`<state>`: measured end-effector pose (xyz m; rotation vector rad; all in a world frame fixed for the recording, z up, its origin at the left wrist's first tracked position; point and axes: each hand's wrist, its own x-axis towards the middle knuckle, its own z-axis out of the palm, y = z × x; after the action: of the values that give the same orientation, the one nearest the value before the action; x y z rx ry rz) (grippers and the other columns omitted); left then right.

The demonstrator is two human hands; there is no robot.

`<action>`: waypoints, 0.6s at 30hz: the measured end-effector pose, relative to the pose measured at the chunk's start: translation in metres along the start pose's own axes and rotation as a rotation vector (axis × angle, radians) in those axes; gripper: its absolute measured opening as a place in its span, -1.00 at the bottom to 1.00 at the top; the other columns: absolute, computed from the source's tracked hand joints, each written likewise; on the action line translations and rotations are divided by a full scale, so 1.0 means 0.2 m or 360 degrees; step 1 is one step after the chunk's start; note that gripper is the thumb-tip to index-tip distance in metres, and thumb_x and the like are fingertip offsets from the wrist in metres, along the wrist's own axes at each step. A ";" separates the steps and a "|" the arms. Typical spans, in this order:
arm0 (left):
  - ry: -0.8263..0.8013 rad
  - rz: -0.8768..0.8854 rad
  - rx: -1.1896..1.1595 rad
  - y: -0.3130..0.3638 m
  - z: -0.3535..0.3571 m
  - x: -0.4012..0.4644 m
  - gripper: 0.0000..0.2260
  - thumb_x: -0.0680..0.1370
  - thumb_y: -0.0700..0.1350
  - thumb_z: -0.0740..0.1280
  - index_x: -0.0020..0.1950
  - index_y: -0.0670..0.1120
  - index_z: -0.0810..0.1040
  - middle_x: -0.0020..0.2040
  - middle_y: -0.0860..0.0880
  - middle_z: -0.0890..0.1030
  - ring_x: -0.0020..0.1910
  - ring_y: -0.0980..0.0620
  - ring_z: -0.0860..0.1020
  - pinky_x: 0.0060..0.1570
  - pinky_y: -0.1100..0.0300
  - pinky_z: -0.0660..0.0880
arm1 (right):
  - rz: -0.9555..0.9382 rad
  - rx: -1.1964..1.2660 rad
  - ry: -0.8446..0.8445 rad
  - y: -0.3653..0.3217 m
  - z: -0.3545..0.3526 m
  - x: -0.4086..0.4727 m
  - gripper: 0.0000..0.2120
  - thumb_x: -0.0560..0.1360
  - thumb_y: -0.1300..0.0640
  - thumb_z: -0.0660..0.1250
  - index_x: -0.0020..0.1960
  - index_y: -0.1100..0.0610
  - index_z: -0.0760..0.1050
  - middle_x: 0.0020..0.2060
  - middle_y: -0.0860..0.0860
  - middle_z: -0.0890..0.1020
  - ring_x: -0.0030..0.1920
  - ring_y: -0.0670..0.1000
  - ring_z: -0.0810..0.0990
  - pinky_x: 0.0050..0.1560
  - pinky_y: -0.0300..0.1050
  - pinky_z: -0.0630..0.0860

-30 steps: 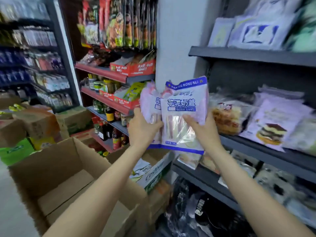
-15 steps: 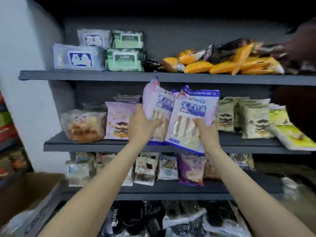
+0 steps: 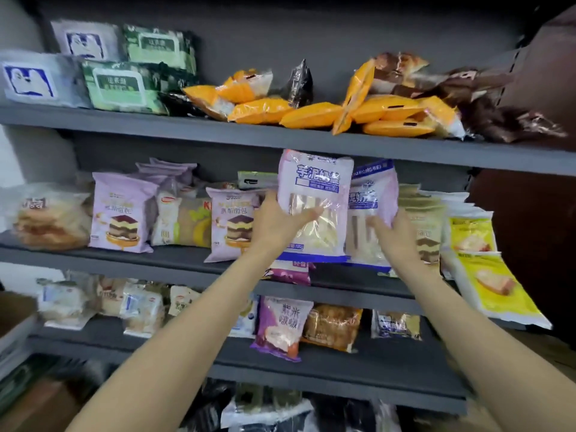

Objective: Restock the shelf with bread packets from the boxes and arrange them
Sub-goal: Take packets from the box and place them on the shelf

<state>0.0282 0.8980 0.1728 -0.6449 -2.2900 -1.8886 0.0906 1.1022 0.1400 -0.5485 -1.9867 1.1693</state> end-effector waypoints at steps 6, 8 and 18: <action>-0.0042 0.0068 0.0034 -0.01 0.05 -0.01 -0.45 0.34 0.04 0.54 0.26 -0.05 0.47 0.10 0.03 0.63 0.04 0.06 0.59 -0.11 0.27 0.50 | -0.0185 -0.0297 -0.0087 0.16 0.17 0.11 -0.52 0.60 0.18 0.13 0.47 0.26 0.12 0.38 0.26 0.32 0.36 0.23 0.34 0.29 0.07 0.33; -0.0040 0.0072 0.0038 -0.03 0.05 0.00 -0.45 0.33 0.05 0.53 0.26 -0.05 0.47 0.10 0.03 0.63 0.04 0.06 0.60 -0.10 0.26 0.51 | -0.0379 -0.0373 -0.0042 0.22 0.19 0.11 -0.51 0.65 0.03 -0.06 0.55 0.03 -0.10 0.53 0.09 0.06 0.51 0.10 0.07 0.48 0.01 0.06; -0.0180 0.0052 0.0135 -0.07 0.13 -0.03 -0.55 0.40 0.01 0.49 0.24 -0.04 0.50 0.04 0.07 0.63 -0.04 0.13 0.58 -0.16 0.33 0.47 | -0.0527 -0.0702 -0.0487 0.28 0.12 0.18 -0.46 0.57 0.29 0.16 0.51 0.04 0.14 0.50 0.11 0.15 0.47 0.20 0.21 0.37 0.07 0.35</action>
<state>0.0326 0.9202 0.1512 -0.7919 -2.3968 -1.7728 0.0486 1.1402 0.0987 -0.2436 -2.5054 0.6391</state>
